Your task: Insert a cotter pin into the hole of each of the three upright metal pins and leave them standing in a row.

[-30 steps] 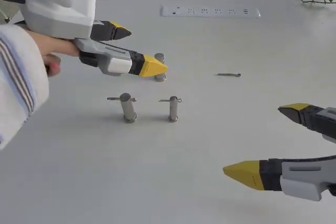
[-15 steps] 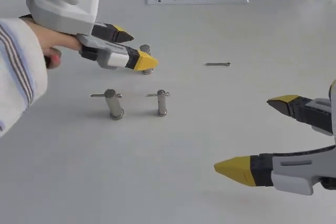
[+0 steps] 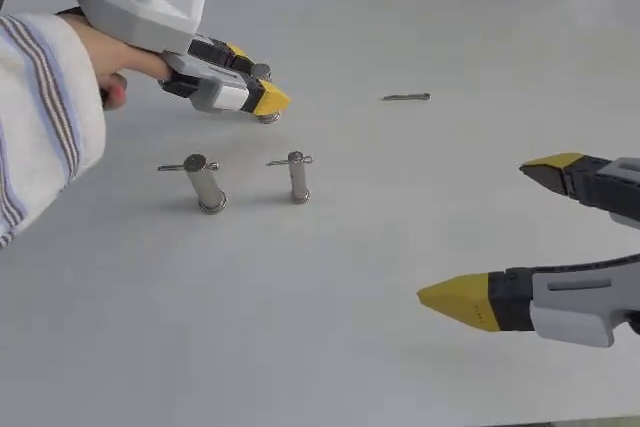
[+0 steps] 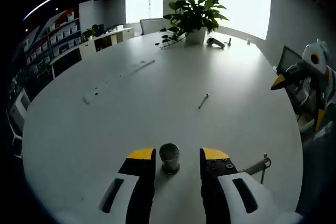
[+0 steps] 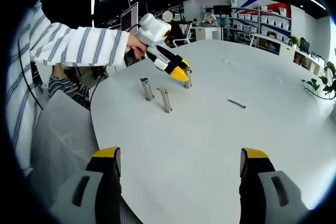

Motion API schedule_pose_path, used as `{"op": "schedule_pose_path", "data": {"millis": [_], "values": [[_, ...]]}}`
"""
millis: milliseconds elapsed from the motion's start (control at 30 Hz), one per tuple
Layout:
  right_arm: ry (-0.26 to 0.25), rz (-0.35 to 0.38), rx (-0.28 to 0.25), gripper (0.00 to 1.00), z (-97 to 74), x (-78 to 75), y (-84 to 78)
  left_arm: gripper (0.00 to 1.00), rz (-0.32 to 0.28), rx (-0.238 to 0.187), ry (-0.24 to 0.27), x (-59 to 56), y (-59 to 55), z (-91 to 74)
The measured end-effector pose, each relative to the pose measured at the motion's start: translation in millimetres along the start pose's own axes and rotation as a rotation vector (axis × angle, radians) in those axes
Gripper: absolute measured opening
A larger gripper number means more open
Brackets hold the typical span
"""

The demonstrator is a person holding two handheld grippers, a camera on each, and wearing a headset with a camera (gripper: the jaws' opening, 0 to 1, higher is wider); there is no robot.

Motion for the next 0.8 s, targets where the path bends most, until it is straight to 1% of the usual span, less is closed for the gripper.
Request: {"op": "schedule_pose_path", "data": {"millis": [67, 200, 267, 367, 467, 533, 600, 667, 733, 800], "values": [[0.000, 0.000, -0.003, 0.93, -0.4, 0.3, 0.7, 0.29, 0.006, 0.006, 0.003, 1.3, -0.3, 3.0], [-0.003, 0.000, -0.006, 0.93, -0.9, -0.6, 0.8, 0.22, 0.006, 0.017, 0.013, 5.0, -2.6, 6.0], [-0.003, 0.000, -0.006, 0.93, -1.0, -0.5, 0.8, 0.21, 0.008, 0.027, 0.016, 1.1, -3.2, 6.3], [-0.003, 0.002, -0.010, 0.93, -1.3, -0.5, 0.9, 0.19, 0.012, 0.033, 0.025, 0.3, -4.0, 6.6], [-0.002, 0.002, -0.009, 0.92, -1.5, -0.2, 0.7, 0.14, 0.026, 0.042, 0.030, -4.2, -4.7, 6.8], [-0.001, 0.001, -0.008, 0.92, -1.4, -0.1, 0.6, 0.11, 0.034, 0.044, 0.031, -4.6, -4.9, 7.1], [0.000, 0.002, -0.010, 0.92, -1.3, 0.0, 0.9, 0.11, 0.035, 0.041, 0.030, -7.6, -3.6, 6.4], [0.000, 0.002, -0.010, 0.92, -1.1, 0.0, 1.0, 0.11, 0.041, 0.041, 0.030, -7.8, -3.4, 6.6], [0.000, 0.001, -0.007, 0.91, -1.0, 0.0, 1.0, 0.11, 0.046, 0.044, 0.033, -4.8, -4.3, 6.1], [0.002, -0.001, -0.006, 0.91, -1.1, 0.6, 1.4, 0.11, 0.043, 0.050, 0.025, -5.1, -4.4, 5.5]]}}
Point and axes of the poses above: the centre of the closed fingertips' face, and the gripper's own axes: z roughly forward along the fingers, x roughly to its left, y roughly out of its top, the point moved 4 cm from there along -z, roughly backward along the fingers, and after that the axes turned 8 degrees about y, right-handed, at the moved point
